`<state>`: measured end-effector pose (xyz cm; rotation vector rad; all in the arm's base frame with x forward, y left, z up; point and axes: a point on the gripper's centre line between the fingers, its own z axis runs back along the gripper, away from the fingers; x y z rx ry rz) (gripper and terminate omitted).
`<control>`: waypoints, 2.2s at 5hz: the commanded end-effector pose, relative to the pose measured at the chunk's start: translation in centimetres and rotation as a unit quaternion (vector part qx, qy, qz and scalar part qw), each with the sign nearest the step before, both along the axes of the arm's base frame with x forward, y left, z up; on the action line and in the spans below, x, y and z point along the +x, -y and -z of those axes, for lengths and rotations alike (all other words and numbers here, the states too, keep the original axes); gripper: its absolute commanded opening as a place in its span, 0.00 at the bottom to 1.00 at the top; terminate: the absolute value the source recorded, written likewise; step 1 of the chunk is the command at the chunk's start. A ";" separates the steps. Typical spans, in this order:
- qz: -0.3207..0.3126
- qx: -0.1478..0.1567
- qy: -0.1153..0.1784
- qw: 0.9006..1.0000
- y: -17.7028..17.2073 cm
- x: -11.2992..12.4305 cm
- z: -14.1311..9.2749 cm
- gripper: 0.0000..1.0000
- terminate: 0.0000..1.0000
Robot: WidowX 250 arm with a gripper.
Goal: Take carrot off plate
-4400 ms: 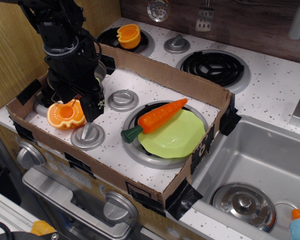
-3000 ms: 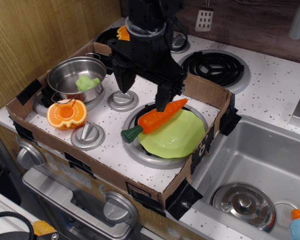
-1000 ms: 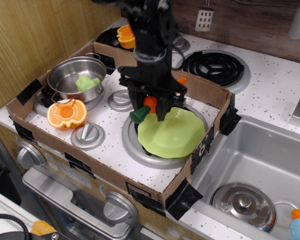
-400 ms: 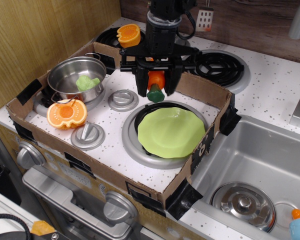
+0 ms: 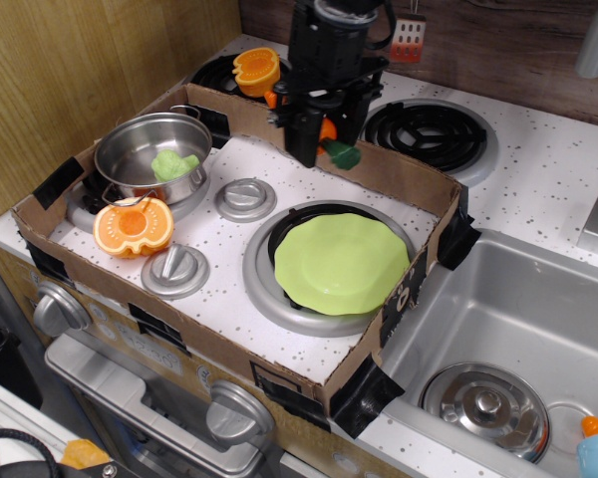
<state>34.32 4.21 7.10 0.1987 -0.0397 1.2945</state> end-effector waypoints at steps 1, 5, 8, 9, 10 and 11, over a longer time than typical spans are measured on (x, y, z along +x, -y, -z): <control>-0.085 0.011 0.052 0.995 -0.6 1.4 -0.8 0.00 0.00; -0.043 0.000 0.160 0.986 -3.3 4.0 0.5 0.00 0.00; -0.059 0.006 0.180 0.982 -5.0 3.2 1.1 0.00 0.00; -0.065 0.008 0.180 0.982 -5.2 2.2 1.6 0.00 0.00; -0.051 0.018 0.168 0.984 -5.3 1.8 1.5 1.00 0.00; -0.037 0.029 0.183 0.982 -5.1 2.2 0.6 1.00 0.00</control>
